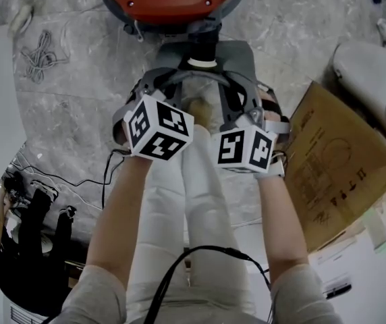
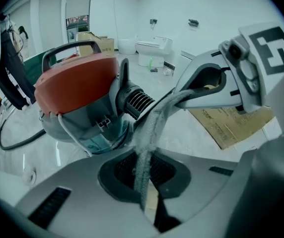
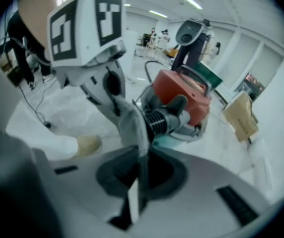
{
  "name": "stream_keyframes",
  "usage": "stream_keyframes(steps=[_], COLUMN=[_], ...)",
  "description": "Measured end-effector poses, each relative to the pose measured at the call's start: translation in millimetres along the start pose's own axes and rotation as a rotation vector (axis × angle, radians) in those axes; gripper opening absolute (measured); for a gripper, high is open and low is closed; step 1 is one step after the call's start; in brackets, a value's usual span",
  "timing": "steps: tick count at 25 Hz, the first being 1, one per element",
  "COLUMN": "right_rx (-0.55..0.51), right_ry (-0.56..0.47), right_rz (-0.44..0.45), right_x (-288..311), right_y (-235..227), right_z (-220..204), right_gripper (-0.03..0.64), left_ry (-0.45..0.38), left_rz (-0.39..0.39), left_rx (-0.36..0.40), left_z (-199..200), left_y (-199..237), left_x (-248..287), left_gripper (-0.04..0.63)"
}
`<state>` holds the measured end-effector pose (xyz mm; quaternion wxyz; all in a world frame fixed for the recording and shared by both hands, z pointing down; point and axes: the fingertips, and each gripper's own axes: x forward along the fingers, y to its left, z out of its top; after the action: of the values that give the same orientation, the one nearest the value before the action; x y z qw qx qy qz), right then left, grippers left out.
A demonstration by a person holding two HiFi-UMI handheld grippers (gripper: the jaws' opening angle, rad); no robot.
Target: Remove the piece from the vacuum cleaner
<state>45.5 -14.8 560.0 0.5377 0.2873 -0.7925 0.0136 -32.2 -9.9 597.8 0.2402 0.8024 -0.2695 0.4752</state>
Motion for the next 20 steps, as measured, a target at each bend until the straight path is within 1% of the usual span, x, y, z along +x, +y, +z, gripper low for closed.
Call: stream_keyframes(steps=[2, 6, 9, 11, 13, 15, 17, 18, 19, 20], right_rx=[0.082, 0.278, 0.386, 0.485, 0.579, 0.685, 0.789, 0.821, 0.831, 0.808], right_ry=[-0.026, -0.078, -0.104, -0.122, -0.14, -0.159, -0.177, -0.181, -0.177, -0.164], right_rz=[0.015, 0.056, 0.07, 0.086, 0.11, 0.152, 0.198, 0.214, 0.219, 0.211], right_x=[2.5, 10.8, 16.1, 18.4, 20.1, 22.4, 25.0, 25.6, 25.4, 24.1], right_y=[-2.1, -5.4, -3.6, -3.6, -2.6, -0.5, 0.6, 0.7, 0.4, -0.4], right_z=[-3.2, -8.0, -11.2, -12.4, -13.9, -16.0, -16.6, -16.5, -16.3, -15.9], right_gripper=[0.026, 0.026, 0.026, 0.026, 0.026, 0.026, 0.026, 0.026, 0.026, 0.026], left_ry=[0.001, -0.008, -0.015, -0.018, -0.021, -0.018, -0.015, -0.017, -0.025, -0.037], left_rz=[0.02, 0.032, 0.038, 0.05, 0.072, 0.094, 0.106, 0.106, 0.099, 0.087], left_rx=[0.025, 0.023, 0.041, 0.066, 0.108, 0.156, 0.186, 0.184, 0.165, 0.128], left_z=[0.4, 4.5, 9.2, 12.3, 14.3, 14.3, 12.9, 12.0, 10.9, 9.7], left_y=[-5.4, -9.8, -11.6, -11.7, -11.8, -11.9, -11.5, -11.4, -11.4, -11.1], left_x=[-5.6, -15.4, -21.9, -25.7, -27.7, -27.7, -26.5, -25.5, -24.0, -22.3], left_gripper=[0.032, 0.032, 0.032, 0.032, 0.032, 0.032, 0.032, 0.032, 0.032, 0.032])
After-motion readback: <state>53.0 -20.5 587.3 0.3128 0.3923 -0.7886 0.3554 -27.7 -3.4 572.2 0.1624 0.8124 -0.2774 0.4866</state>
